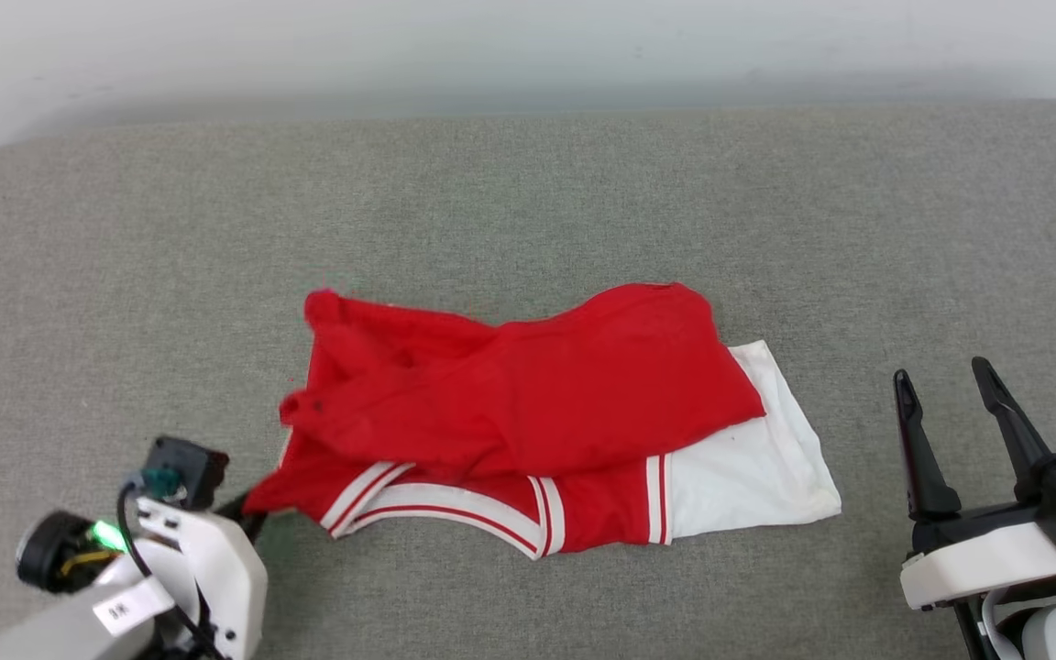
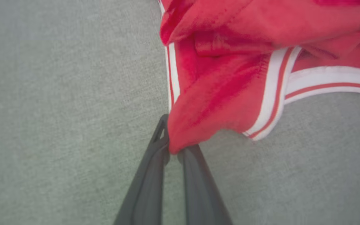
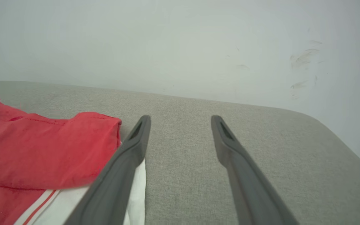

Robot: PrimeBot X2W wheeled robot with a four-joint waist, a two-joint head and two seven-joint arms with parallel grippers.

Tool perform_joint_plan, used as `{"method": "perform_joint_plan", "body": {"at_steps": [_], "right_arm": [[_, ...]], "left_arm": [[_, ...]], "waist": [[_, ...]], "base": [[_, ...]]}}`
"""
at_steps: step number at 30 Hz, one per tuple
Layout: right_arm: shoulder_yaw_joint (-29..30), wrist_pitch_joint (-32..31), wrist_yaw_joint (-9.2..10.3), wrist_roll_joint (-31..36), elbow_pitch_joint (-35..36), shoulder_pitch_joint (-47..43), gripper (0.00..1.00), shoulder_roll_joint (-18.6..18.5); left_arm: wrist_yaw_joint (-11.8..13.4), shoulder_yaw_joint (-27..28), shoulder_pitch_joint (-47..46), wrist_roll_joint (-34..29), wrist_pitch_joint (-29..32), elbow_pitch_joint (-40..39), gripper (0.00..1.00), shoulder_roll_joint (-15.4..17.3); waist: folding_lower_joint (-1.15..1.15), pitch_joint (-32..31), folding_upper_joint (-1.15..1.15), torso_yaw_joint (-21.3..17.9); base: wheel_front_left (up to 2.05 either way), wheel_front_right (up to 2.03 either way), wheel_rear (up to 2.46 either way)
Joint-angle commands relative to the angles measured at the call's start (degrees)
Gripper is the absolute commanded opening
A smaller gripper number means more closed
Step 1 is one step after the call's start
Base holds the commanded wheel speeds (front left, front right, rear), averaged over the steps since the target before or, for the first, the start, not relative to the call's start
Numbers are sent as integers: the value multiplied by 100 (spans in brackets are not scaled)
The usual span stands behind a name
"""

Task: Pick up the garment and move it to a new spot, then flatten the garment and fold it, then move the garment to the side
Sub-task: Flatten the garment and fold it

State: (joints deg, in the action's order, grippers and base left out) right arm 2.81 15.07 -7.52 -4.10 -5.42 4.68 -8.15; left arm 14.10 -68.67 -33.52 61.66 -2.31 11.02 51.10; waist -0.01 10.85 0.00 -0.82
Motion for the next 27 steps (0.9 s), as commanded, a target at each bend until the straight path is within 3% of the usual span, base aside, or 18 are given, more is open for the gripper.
{"method": "perform_joint_plan", "body": {"at_steps": [1, 11, 12, 13, 19, 27], "right_arm": [[5, 15, 6, 11, -19, -56, 100, -35], [20, 15, 6, -41, -196, -114, 100, -119], [31, 15, 6, -44, -205, -116, 100, -132], [44, 15, 6, -48, -206, -131, 100, -141], [134, 2, 6, -113, -124, -246, 100, -204], [264, -142, 6, -109, 173, -123, 100, -454]], "left_arm": [[-43, -33, 160, 112, -36, 48, 0, -139], [-448, -165, 647, 389, -155, 754, 0, -781], [-446, -125, 654, 387, -271, 825, 32, -825], [-388, -81, 653, 340, -422, 865, 100, -844], [70, 306, 640, 72, -1154, 564, 100, -819], [926, 1009, 960, -500, -1295, -858, 100, -524]], "waist": [[1, -14, 0, 1], [1, -190, 0, 40], [1, -228, 0, 55], [1, -264, 0, 70], [1, -483, 0, 248], [1, -693, 0, 465]], "base": [[0, 0, 0], [0, 0, 0], [0, 0, 0], [0, 0, 0], [0, 0, 0], [0, 0, 0]]}}
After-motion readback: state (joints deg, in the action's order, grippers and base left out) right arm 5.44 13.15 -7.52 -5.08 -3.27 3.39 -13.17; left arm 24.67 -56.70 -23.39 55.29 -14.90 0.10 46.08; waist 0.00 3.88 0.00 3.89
